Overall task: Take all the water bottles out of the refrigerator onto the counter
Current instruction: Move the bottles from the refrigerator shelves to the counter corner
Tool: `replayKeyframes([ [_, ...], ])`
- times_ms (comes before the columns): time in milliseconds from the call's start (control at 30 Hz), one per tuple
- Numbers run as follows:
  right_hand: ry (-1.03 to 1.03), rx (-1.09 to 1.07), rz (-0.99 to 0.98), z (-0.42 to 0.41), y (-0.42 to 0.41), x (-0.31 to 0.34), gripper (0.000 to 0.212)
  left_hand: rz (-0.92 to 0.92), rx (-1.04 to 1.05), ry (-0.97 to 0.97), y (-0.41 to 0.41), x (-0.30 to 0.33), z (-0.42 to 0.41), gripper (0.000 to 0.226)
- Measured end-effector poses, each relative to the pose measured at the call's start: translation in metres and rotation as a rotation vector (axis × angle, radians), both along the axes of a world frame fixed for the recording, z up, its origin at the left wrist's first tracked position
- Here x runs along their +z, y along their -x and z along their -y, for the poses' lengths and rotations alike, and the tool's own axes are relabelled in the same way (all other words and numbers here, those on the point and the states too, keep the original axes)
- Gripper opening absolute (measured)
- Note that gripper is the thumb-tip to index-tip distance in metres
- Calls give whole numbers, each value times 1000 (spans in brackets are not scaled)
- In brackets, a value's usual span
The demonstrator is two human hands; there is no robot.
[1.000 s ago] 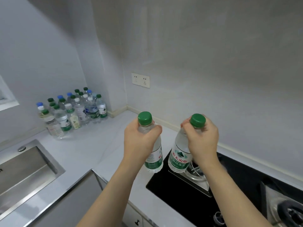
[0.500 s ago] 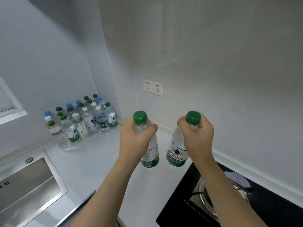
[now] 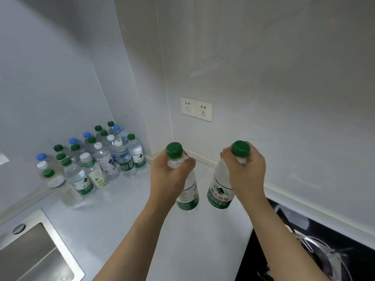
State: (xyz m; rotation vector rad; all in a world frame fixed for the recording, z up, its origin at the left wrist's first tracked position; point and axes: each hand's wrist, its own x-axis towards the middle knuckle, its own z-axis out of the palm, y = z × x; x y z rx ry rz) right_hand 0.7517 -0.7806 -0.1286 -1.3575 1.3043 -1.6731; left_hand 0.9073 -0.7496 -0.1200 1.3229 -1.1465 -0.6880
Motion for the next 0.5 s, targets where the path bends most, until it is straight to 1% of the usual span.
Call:
replayKeyframes([
  [267,-1,44,-26,45,-86,-2,12,-60,21,-21,-84,-10,43,10],
  [500,-39,127,-38,75,-160,-22,14,-105,26,-68,-158,-31,68,13],
])
